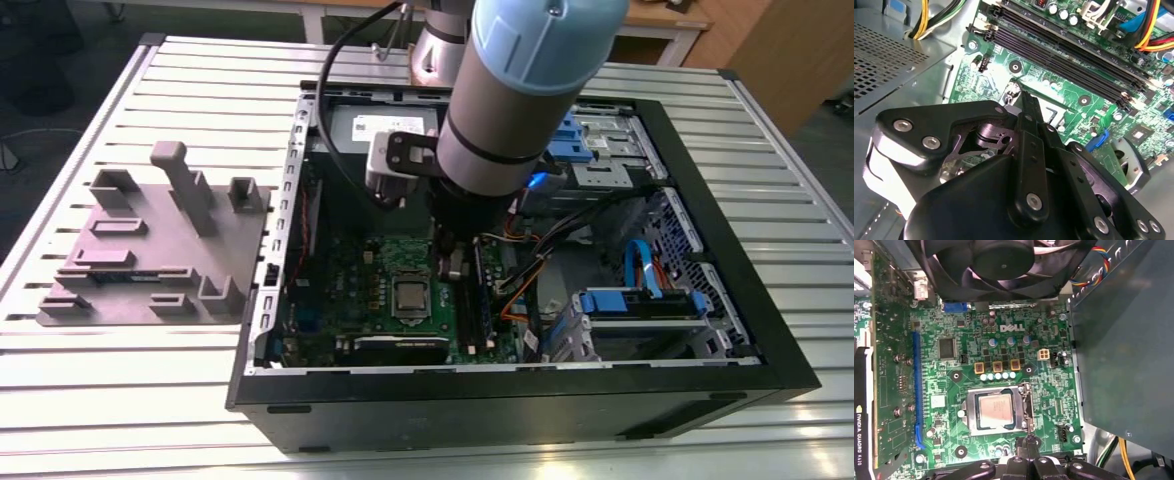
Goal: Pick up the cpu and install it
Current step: 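Install the first cpu locking lever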
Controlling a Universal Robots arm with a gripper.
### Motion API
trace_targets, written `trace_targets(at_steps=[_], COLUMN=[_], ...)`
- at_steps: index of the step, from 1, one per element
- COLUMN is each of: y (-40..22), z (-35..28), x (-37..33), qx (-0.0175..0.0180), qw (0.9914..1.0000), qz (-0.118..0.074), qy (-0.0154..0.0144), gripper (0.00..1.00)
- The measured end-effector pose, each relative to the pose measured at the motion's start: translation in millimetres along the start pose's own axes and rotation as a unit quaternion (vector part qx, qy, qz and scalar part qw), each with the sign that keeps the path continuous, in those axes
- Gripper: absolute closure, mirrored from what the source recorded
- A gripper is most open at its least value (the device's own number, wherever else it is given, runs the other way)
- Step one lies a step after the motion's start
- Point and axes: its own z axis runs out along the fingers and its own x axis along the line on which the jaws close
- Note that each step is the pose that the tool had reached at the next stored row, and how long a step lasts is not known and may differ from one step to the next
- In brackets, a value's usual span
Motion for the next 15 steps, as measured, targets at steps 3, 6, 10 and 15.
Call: trace_targets(at_steps=[3, 6, 10, 15], y=[-0.1, -0.2, -0.2, -0.2], z=[0.0, 0.0, 0.1, 0.1], x=[1.4, 1.4, 1.5, 1.6], qx=[0.0004, 0.0004, 0.0004, 0.004], qw=[1.0, 1.0, 1.0, 0.99999], qz=[-0.001, -0.001, -0.001, -0.001], qy=[-0.0017, -0.002, -0.002, -0.0024], gripper=[0.9, 0.9, 0.9, 0.9])
